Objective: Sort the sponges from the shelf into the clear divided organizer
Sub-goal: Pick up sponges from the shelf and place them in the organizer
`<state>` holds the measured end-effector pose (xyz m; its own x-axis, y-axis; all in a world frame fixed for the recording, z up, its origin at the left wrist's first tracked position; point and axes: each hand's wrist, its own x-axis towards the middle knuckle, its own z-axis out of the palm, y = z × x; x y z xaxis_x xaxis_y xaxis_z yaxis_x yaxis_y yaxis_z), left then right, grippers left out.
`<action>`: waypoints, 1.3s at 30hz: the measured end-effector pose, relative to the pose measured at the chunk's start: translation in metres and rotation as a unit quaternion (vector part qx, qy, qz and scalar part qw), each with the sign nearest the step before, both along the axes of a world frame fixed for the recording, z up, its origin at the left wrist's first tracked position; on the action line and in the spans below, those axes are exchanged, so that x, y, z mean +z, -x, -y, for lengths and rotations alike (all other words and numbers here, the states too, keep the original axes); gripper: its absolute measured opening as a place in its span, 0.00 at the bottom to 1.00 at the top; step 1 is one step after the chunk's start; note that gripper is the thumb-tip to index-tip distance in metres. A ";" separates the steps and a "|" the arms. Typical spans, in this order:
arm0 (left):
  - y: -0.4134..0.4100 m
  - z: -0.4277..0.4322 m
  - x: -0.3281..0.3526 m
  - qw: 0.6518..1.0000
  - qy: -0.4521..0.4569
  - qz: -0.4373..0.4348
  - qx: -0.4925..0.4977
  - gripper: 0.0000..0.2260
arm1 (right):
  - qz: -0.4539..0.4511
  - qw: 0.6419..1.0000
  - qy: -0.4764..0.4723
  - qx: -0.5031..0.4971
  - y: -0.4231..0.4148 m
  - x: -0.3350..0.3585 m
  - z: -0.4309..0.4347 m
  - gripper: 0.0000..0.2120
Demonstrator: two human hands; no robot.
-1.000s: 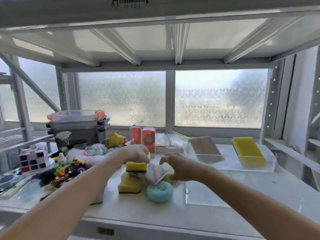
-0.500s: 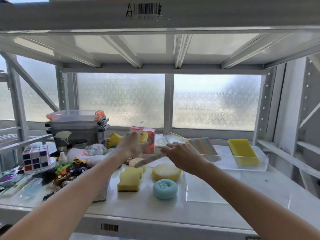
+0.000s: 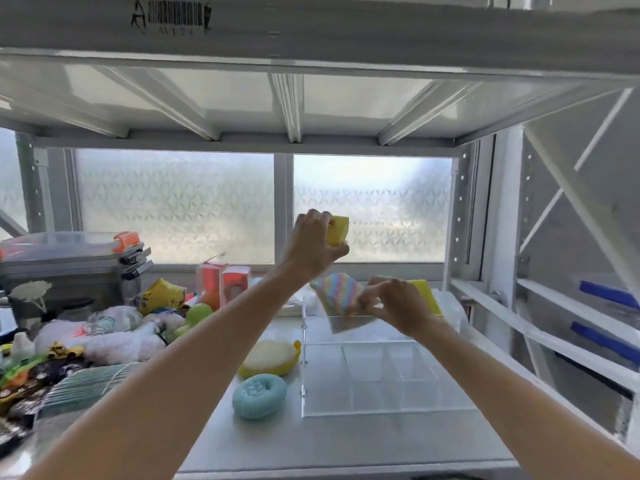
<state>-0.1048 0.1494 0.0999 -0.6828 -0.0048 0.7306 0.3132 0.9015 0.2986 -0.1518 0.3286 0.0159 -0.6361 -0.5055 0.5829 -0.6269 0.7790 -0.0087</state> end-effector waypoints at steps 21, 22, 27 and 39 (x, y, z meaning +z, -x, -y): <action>0.067 -0.133 -0.095 0.973 0.071 0.203 -0.085 0.42 | 0.135 0.984 0.108 -0.046 0.017 -0.010 -0.131 0.06; 0.069 -0.130 -0.095 0.973 0.078 0.203 -0.073 0.35 | 0.140 0.984 0.098 -0.054 0.017 -0.012 -0.130 0.06; 0.078 -0.118 -0.098 0.989 0.069 0.126 -0.019 0.28 | 0.105 0.987 0.072 -0.097 0.014 -0.013 -0.131 0.06; 0.044 -0.090 -0.077 0.980 0.097 0.173 -0.028 0.25 | 0.186 0.980 -0.006 -0.065 -0.017 0.008 -0.138 0.03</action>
